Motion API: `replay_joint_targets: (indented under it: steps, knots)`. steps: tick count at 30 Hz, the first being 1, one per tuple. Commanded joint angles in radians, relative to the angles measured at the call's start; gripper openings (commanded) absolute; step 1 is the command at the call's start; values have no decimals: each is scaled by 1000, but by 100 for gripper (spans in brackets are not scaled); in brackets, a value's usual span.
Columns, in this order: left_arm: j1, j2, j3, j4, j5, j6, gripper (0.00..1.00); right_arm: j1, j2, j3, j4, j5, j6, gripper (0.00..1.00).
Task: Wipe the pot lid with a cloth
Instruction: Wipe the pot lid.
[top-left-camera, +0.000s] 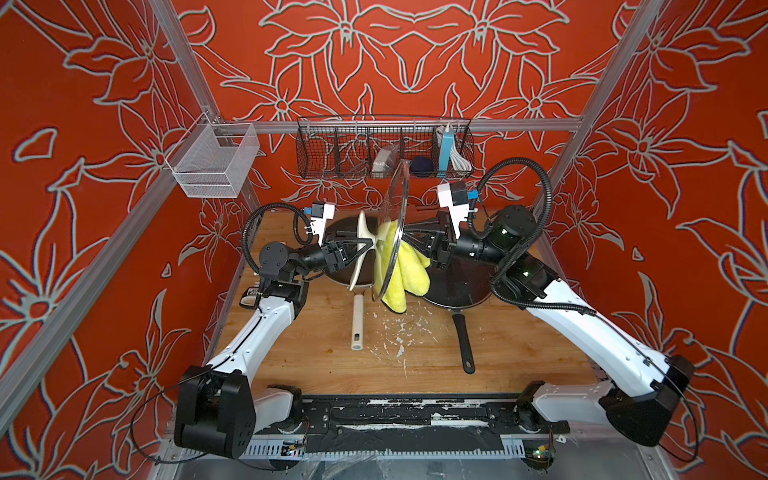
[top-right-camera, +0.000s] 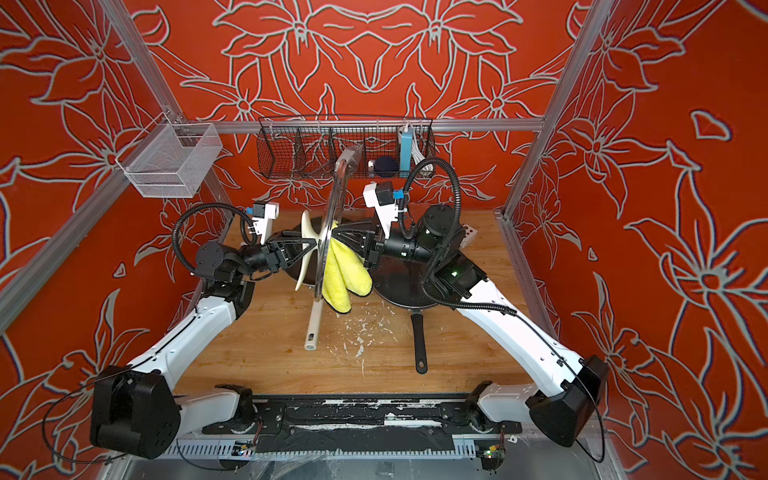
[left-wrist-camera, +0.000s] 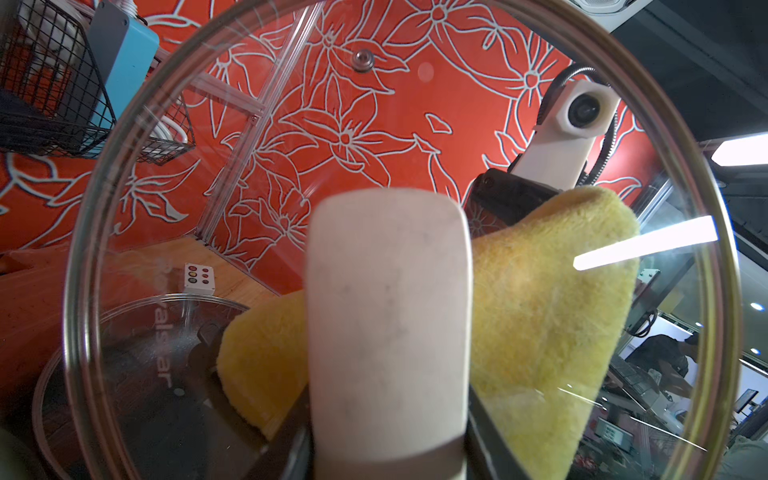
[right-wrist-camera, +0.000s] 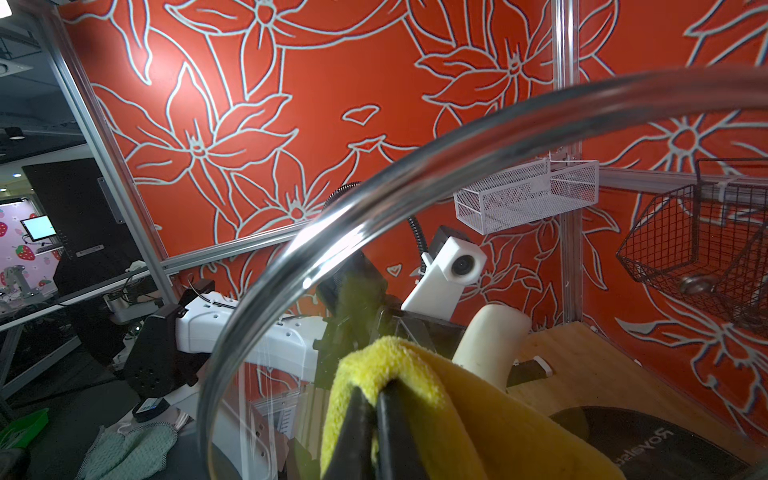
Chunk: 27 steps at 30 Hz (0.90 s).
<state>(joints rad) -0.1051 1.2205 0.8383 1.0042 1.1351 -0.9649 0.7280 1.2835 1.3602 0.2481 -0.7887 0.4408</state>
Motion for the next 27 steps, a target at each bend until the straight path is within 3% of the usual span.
replay_joint_targets:
  steps: [1, 9, 27]
  knots:
    - [-6, -36, 43, 166, -73, 8, 0, -6, -33, 0, 56, -25, 17, 0]
    - [-22, -47, 45, 142, -33, -6, 0, -6, -43, 64, -42, 13, -58, 0]
    - [-103, -191, 67, -168, 44, 192, 0, -35, 53, 267, -162, 68, -160, 0]
